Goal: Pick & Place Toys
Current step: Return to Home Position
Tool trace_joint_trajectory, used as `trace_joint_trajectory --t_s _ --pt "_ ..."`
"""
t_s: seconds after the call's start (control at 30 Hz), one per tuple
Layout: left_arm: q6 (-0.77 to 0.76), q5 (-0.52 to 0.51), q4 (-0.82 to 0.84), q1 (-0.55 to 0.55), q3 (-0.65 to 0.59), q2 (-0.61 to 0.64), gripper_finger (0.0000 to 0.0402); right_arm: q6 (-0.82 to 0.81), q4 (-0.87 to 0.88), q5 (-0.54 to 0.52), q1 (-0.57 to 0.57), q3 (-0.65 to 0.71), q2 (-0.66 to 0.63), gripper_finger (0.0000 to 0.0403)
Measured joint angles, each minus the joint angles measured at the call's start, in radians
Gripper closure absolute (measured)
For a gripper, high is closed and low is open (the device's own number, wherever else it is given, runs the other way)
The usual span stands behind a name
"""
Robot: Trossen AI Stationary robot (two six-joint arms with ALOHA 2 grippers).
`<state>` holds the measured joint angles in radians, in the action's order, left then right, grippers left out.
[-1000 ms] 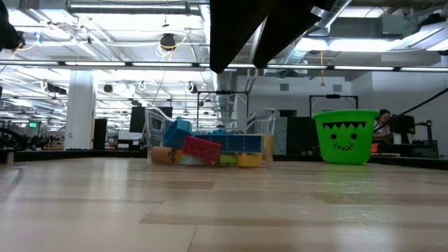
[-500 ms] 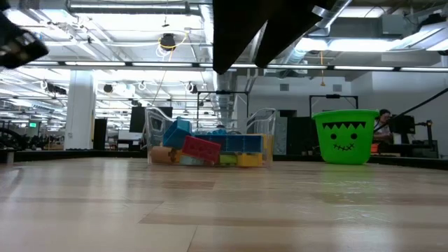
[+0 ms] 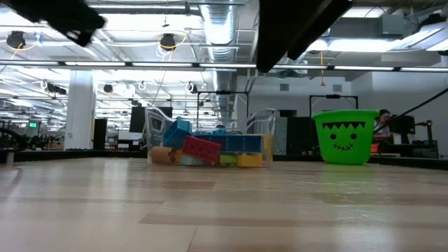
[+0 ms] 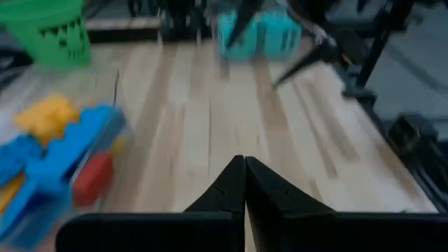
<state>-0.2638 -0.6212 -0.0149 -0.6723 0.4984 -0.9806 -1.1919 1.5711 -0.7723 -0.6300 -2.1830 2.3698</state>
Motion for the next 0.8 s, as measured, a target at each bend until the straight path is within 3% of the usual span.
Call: trace_joint_trajectory --t_s 0.2,0.3,0.53,0.7,0.8 --pt "0.16 0.254 -0.403 0.272 -0.177 0.01 0.0401 0.003 0.0 0.011 -0.012 0.0 -0.014 0.0044" --pt "0.2 0.301 -0.467 0.357 -0.224 0.01 0.04 0.003 0.0 0.011 -0.012 0.0 -0.013 0.0044" --pt "0.275 0.321 -0.557 0.419 -0.346 0.065 0.04 0.006 -0.002 0.006 -0.006 0.0 -0.013 0.0044" --pt "0.26 0.478 -0.678 0.515 -0.441 0.098 0.04 0.006 -0.007 0.004 0.002 0.0 -0.013 0.0044" --pt "0.255 0.514 -0.69 0.546 -0.479 0.126 0.0399 0.001 -0.012 0.004 0.009 0.0 -0.013 0.0044"
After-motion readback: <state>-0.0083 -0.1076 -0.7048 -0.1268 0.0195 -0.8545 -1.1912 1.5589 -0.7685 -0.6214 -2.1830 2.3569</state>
